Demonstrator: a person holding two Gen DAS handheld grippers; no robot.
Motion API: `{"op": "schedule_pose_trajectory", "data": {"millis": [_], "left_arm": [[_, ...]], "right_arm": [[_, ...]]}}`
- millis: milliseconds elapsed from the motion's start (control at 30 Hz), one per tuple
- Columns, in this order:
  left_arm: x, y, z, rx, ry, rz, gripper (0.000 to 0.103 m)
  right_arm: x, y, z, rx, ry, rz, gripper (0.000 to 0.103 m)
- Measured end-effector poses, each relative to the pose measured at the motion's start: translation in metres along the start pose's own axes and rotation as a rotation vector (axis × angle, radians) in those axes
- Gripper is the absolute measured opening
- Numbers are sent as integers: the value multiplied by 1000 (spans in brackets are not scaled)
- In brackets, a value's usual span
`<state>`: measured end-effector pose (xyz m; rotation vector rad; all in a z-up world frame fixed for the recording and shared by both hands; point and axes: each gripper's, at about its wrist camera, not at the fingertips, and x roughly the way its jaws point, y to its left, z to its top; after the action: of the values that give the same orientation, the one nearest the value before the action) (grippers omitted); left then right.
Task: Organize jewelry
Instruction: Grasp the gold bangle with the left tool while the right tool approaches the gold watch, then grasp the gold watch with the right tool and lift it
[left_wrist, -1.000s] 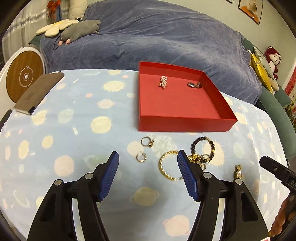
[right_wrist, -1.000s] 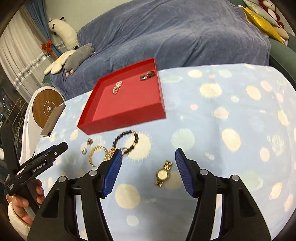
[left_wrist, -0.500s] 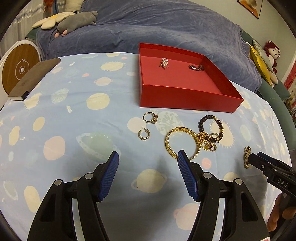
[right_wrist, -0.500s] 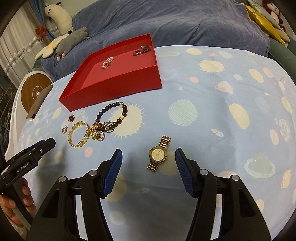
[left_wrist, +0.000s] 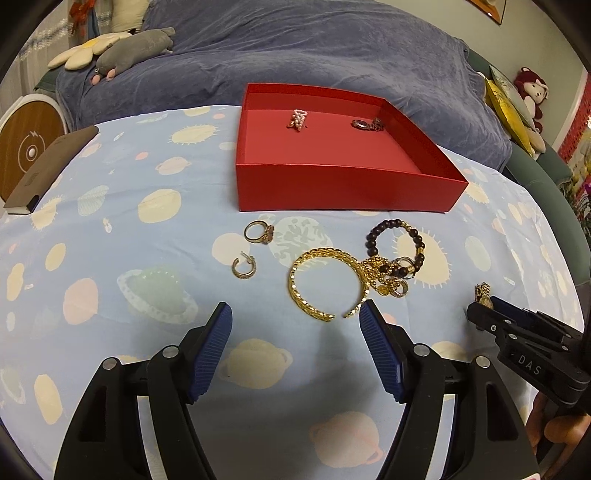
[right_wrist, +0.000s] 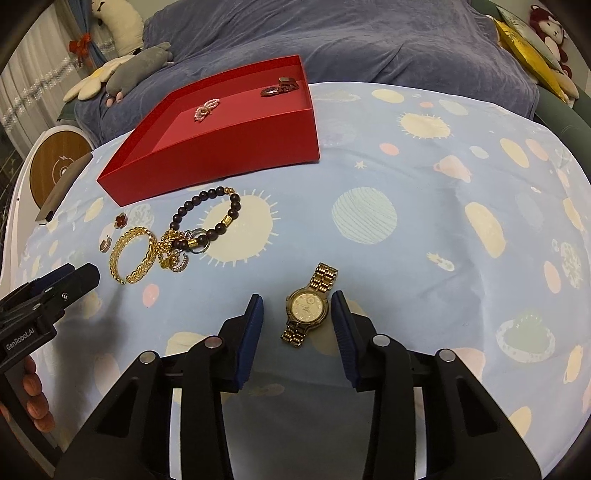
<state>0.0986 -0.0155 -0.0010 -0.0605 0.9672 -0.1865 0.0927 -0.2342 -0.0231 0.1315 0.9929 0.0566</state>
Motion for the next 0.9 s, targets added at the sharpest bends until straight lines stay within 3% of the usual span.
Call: {"op": "schedule_pose_trajectory", "data": {"millis": [67,267,600,767,900], "left_arm": [[3,-5,1,3,4,-6,69],[12,-14,4,9,7,-14,69],[36,-27,6,46,-1,40,69],[40,-32,7,76,-16,78,57],[40,-34,7,95,-17,86,57]], "right_arm": [[0,-2,1,5,0,-1,22],[-1,-2,1,12,6,12,22],[0,-4,3,26,17,33,22],[-1,-4,3,23,18,36,22],[-1,-4,3,26,16,36,22]]}}
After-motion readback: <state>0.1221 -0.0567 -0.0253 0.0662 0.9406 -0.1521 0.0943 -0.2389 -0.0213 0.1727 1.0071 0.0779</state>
